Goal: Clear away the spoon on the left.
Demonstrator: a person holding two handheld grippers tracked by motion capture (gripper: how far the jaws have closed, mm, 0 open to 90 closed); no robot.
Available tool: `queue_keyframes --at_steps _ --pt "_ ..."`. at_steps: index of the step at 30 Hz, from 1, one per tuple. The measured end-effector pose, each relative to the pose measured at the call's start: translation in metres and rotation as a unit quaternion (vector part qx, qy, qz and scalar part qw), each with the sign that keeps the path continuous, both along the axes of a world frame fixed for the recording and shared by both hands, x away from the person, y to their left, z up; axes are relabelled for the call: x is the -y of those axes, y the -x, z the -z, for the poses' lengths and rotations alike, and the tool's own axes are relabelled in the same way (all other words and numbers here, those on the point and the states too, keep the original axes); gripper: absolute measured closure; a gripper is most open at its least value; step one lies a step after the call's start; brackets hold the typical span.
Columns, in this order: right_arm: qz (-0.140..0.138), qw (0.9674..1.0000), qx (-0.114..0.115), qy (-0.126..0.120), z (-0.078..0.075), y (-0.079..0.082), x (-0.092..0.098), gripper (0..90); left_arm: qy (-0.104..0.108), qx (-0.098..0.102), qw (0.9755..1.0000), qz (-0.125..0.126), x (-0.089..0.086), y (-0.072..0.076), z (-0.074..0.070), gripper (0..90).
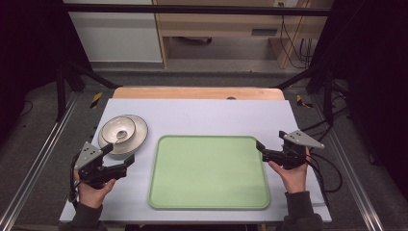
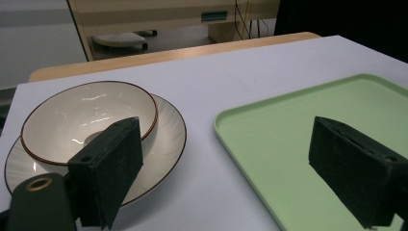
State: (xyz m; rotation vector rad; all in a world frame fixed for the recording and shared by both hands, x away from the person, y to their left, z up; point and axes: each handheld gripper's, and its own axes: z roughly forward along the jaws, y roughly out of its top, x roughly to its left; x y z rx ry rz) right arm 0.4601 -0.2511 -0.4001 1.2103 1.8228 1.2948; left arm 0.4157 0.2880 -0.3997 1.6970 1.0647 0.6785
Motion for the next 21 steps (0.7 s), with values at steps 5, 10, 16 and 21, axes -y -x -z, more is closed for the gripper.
queue_keyframes --at_steps 5,10,16,21 --pt "-0.002 1.0000 -0.004 0.004 0.000 0.000 -0.001 6.9 -0.001 0.008 1.0000 0.001 -0.002 0.005 -0.007 11.5" --pt "-0.003 1.0000 -0.005 0.004 0.000 0.001 0.000 6.7 -0.007 0.015 0.9999 -0.001 -0.003 0.009 -0.012 11.3" --pt "-0.002 0.9999 -0.007 0.007 0.000 0.001 0.000 6.7 -0.005 0.024 0.9997 -0.005 -0.008 0.013 -0.018 11.4" --pt "-0.003 0.9999 -0.008 0.008 0.000 0.001 0.000 6.7 -0.005 0.029 0.9995 -0.013 -0.014 0.014 -0.022 11.3"
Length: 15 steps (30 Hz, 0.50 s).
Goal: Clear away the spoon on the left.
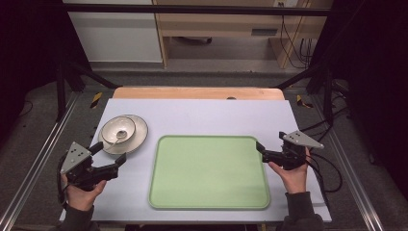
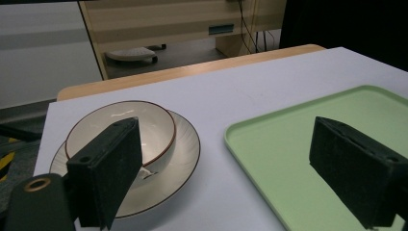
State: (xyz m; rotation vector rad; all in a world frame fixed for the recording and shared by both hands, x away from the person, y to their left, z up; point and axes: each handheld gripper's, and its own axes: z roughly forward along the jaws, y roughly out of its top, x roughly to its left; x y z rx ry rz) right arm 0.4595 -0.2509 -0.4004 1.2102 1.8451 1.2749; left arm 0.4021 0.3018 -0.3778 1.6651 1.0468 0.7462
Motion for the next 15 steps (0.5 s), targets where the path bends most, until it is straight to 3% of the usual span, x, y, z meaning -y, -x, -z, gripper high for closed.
queue_keyframes --at_steps 10,15 --pt "-0.001 1.0000 -0.001 -0.002 0.000 0.000 0.000 6.6 -0.003 0.003 0.9999 -0.015 -0.013 -0.002 -0.003 10.9" --pt "-0.001 1.0000 -0.002 -0.002 0.001 0.000 -0.001 6.5 -0.011 -0.005 0.9996 -0.024 -0.018 -0.007 0.000 11.0"
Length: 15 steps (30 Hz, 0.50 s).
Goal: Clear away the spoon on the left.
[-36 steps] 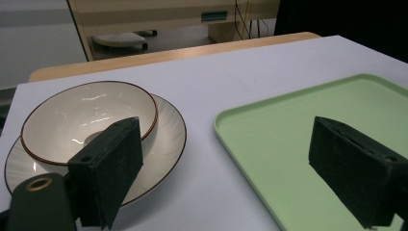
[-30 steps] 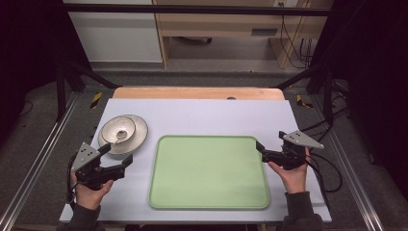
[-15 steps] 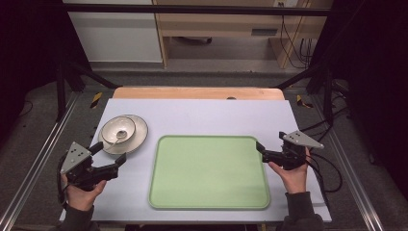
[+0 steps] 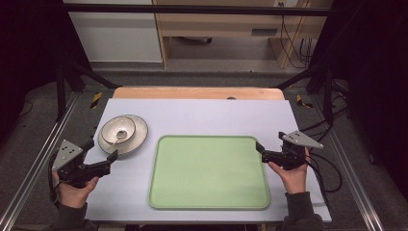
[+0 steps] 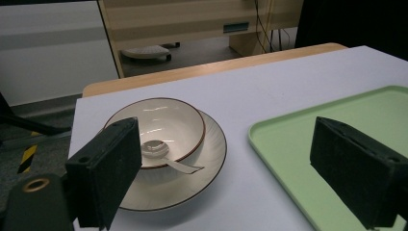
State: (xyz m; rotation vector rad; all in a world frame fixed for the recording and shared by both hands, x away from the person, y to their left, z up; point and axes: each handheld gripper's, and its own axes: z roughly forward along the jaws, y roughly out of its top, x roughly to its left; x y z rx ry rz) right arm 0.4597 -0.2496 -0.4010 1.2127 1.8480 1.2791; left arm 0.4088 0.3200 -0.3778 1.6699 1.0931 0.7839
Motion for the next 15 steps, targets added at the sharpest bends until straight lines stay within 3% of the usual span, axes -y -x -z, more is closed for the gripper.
queue_keyframes --at_steps 15 --pt "-0.003 1.0000 -0.005 0.005 0.001 -0.001 -0.001 6.2 -0.020 -0.027 0.9994 -0.011 -0.011 -0.009 0.014 11.2"
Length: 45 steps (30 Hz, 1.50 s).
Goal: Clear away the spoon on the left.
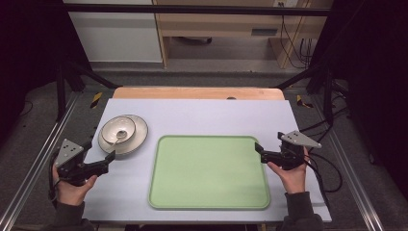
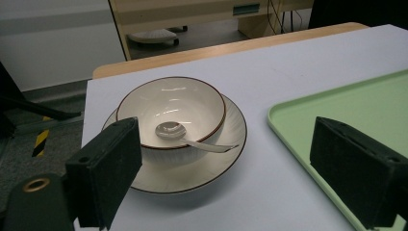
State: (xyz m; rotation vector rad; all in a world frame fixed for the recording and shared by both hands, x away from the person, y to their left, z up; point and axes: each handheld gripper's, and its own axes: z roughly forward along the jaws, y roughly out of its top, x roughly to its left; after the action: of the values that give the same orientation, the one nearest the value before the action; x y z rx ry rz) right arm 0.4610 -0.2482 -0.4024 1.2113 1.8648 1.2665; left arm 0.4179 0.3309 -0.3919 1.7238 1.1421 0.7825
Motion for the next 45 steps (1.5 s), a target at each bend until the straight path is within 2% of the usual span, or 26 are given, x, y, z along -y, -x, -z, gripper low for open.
queue_keyframes --at_steps 8,13,14,21,32,45 --pt "0.000 1.0000 0.001 0.002 0.000 0.000 0.000 6.1 -0.022 -0.012 0.9997 0.000 -0.001 -0.005 0.011 11.4" --pt "-0.002 1.0000 0.000 0.005 0.001 -0.001 -0.001 6.2 -0.025 -0.019 0.9995 0.000 0.001 -0.008 0.014 12.4" --pt "-0.002 1.0000 0.000 0.006 0.002 -0.001 -0.001 6.2 -0.032 -0.019 0.9993 0.000 0.001 -0.008 0.015 12.9" --pt "-0.002 1.0000 -0.003 0.006 0.003 -0.002 -0.002 6.1 -0.039 -0.032 0.9987 0.001 0.003 -0.017 0.021 18.4" --pt "-0.005 0.9999 -0.009 0.007 0.004 -0.003 -0.004 6.5 -0.050 -0.034 0.9982 -0.002 0.006 -0.029 0.028 36.0" --pt "-0.006 0.9998 -0.013 0.015 0.006 -0.004 -0.006 6.6 -0.057 -0.029 0.9979 -0.012 0.008 -0.032 0.028 58.0"
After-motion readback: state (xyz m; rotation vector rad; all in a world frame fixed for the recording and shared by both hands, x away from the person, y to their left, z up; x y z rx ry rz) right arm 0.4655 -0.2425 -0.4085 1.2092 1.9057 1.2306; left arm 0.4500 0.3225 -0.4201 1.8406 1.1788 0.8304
